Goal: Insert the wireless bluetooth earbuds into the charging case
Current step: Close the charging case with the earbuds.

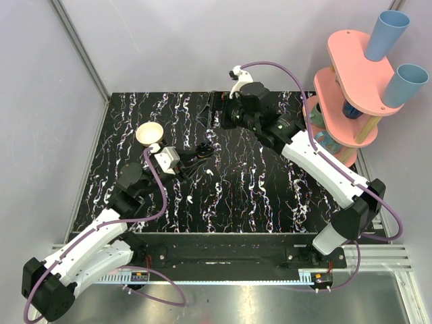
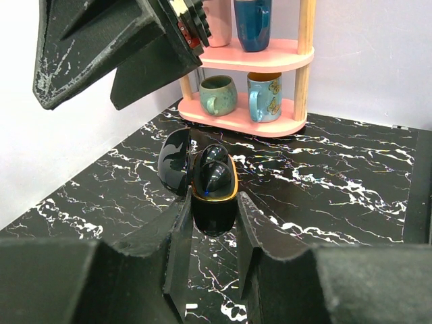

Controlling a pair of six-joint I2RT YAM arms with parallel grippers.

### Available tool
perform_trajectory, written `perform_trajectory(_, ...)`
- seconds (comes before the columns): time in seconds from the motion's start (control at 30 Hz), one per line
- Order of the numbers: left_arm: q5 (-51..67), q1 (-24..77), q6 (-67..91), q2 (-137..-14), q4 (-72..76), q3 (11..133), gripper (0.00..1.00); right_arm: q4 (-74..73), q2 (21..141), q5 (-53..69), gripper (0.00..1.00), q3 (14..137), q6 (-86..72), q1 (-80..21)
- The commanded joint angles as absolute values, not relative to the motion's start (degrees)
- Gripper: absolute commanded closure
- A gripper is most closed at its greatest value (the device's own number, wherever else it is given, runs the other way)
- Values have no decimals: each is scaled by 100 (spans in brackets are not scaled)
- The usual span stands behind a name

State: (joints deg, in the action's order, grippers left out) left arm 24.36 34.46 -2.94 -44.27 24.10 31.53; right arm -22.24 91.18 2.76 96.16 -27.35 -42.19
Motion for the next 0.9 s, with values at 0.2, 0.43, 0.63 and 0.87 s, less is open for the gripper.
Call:
perform_trajectory(0.2,2786,3445,-88,-4447,3058,3384,100,-2461,9246,527,0,9949,-2874,-4140)
perform_trajectory(0.43,2909,3445,-61,-4447,2945,3401,100,-2470,9290,721,0,10002,-3014,-4148)
perform_trajectory(0.63,2901,3445,-70,-4430,2865,3384,100,-2470,9360,914,0,10019,-2962,-4140)
perform_trajectory(0.87,2725,3445,-26,-4456,2988,3349,100,-2918,9448,651,0,10186,-2708,-4140)
